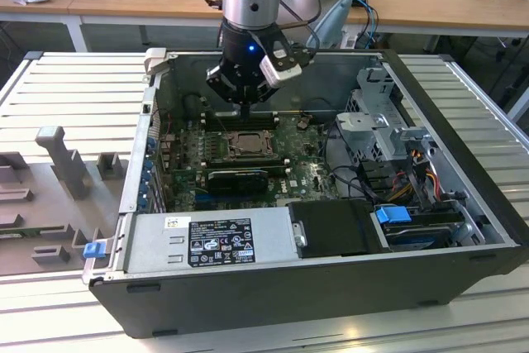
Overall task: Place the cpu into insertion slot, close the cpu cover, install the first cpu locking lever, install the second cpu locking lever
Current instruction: 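Install the first cpu locking lever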
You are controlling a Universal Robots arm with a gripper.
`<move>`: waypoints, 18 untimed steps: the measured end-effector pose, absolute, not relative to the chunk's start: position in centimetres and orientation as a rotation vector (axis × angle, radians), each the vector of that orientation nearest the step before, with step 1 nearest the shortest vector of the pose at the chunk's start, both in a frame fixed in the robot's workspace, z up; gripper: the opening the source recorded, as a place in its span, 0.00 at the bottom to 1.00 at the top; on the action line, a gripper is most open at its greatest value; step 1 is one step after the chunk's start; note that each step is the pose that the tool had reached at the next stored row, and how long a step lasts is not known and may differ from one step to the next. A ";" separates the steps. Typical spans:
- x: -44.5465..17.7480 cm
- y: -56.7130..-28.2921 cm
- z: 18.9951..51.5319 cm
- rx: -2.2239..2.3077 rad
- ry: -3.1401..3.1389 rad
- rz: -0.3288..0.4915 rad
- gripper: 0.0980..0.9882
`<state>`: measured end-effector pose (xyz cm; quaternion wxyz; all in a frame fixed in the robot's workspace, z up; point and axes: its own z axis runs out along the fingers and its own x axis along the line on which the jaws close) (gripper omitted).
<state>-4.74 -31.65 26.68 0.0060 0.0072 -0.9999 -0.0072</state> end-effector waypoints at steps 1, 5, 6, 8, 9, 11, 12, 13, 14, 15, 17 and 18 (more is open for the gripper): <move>-5.0 -31.6 26.7 0.023 -3.132 -0.025 0.01; -5.5 -31.6 26.6 0.051 -3.134 -0.060 0.01; -5.7 -31.7 26.6 0.051 -3.134 -0.060 0.01; -5.8 -31.6 26.6 0.051 -3.134 -0.060 0.01; -5.9 -31.6 26.6 0.051 -3.134 -0.060 0.01; -6.0 -31.6 26.6 0.051 -3.134 -0.060 0.01; -6.0 -31.7 26.6 0.051 -3.134 -0.060 0.01; -6.1 -31.7 26.6 0.051 -3.134 -0.060 0.01; -6.2 -31.7 26.6 0.051 -3.134 -0.060 0.01; -6.2 -31.7 26.6 0.051 -3.134 -0.060 0.01; -6.6 -31.7 26.5 0.052 -3.135 -0.060 0.01; -6.8 -31.7 26.5 0.051 -3.135 -0.060 0.01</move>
